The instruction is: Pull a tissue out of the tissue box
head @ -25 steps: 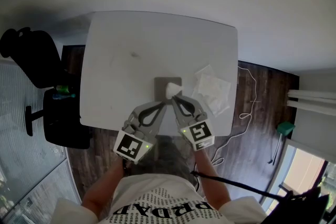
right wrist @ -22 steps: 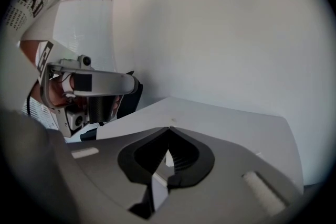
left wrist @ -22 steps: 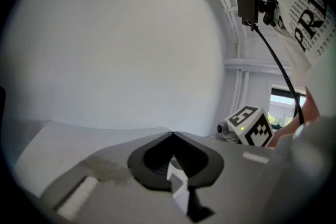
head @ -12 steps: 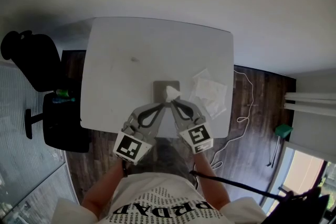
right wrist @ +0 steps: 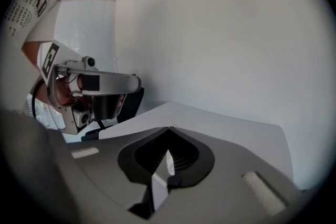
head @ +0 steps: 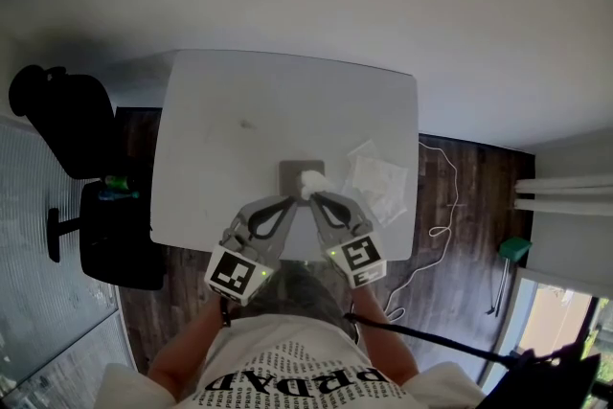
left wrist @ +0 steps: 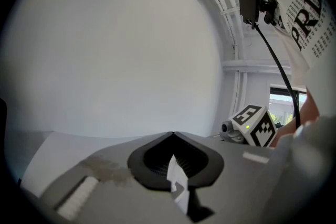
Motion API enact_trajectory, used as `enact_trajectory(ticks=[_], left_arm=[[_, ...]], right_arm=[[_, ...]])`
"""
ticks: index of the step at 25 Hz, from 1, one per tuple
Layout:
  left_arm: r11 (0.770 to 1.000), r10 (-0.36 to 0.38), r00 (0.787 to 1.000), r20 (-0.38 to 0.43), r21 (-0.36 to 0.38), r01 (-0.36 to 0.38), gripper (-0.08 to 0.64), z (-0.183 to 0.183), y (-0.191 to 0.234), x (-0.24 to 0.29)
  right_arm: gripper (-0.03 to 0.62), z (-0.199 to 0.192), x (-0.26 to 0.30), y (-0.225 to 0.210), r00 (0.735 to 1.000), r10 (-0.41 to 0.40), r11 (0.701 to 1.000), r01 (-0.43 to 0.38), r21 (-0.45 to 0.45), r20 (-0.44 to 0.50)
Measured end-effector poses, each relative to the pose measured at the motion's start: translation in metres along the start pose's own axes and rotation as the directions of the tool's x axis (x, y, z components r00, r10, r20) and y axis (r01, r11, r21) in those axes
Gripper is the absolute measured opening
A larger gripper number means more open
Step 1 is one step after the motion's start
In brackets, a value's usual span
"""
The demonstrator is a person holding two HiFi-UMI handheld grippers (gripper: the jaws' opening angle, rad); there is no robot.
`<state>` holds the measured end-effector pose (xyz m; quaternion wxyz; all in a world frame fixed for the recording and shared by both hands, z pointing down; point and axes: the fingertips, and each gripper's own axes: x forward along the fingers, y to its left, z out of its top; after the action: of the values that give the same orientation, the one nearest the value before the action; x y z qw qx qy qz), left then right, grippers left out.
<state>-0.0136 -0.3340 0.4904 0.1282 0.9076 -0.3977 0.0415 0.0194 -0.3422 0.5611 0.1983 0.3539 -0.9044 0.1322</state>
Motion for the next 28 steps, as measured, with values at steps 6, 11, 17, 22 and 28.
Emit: enact_trajectory(ticks=[6, 11, 17, 22, 28], left_arm=[[0.999, -0.019, 1.0, 0.01, 0.026, 0.018, 0.007, 0.01, -0.008, -0.003], [0.999, -0.028, 1.0, 0.003, 0.039, 0.028, 0.006, 0.014, -0.015, -0.004], [0.999, -0.016, 0.999, 0.038, 0.038, 0.015, 0.006, 0.03, -0.02, -0.009], [0.997, -0.014, 0.999, 0.039, 0.071, 0.011, 0.006, 0.037, -0.02, -0.013], [0.994, -0.015, 0.999, 0.045, 0.11, 0.01, 0.006, 0.047, -0.024, -0.016]], right_arm=[[0.009, 0.009, -0.01, 0.002, 1.0, -0.008, 1.0, 0.008, -0.009, 0.014], [0.009, 0.019, -0.017, 0.001, 0.999, -0.009, 1.0, 0.009, -0.006, 0.031], [0.009, 0.032, -0.027, 0.004, 0.997, -0.006, 1.0, 0.007, -0.022, 0.072], [0.009, 0.045, -0.037, 0.007, 0.996, -0.007, 0.999, 0.01, -0.032, 0.084], [0.009, 0.062, -0.051, 0.011, 0.989, 0.002, 0.999, 0.004, -0.041, 0.148]])
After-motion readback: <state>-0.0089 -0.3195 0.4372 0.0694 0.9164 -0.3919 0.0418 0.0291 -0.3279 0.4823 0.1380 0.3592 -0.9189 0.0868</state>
